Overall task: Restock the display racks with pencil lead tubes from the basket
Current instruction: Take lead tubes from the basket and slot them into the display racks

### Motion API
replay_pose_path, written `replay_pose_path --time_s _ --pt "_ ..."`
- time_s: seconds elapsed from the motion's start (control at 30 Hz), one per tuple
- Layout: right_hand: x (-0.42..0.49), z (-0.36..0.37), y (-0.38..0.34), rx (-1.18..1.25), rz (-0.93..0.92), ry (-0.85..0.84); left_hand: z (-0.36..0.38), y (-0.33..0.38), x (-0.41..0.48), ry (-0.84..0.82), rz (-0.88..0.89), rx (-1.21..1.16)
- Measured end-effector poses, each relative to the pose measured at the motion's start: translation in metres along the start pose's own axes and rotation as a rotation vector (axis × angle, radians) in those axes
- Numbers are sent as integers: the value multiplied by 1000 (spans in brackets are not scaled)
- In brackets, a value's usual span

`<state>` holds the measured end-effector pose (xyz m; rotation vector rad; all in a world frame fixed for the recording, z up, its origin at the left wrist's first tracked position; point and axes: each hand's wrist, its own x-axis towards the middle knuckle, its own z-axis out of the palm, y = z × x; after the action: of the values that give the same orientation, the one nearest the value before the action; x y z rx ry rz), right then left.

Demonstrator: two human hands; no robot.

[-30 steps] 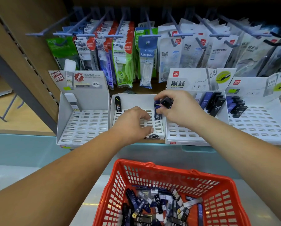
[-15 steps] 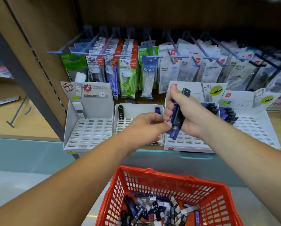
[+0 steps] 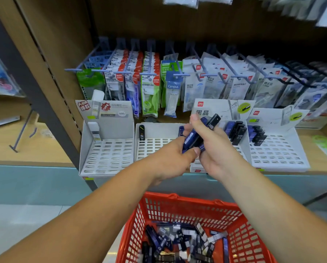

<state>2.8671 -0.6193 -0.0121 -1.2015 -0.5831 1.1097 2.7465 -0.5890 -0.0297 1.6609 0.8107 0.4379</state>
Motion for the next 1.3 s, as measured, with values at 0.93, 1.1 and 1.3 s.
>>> replay_pose_path --time_s 0.93,1.1,1.3 --pt "50 -27 16 -173 -1 140 -35 -22 20 23 -216 -129" --pt "40 -33 10 -187 59 -81 -38 -25 20 -80 -202 -210" --pt "36 -39 5 -217 39 -55 -34 -23 22 -127 -242 -175"
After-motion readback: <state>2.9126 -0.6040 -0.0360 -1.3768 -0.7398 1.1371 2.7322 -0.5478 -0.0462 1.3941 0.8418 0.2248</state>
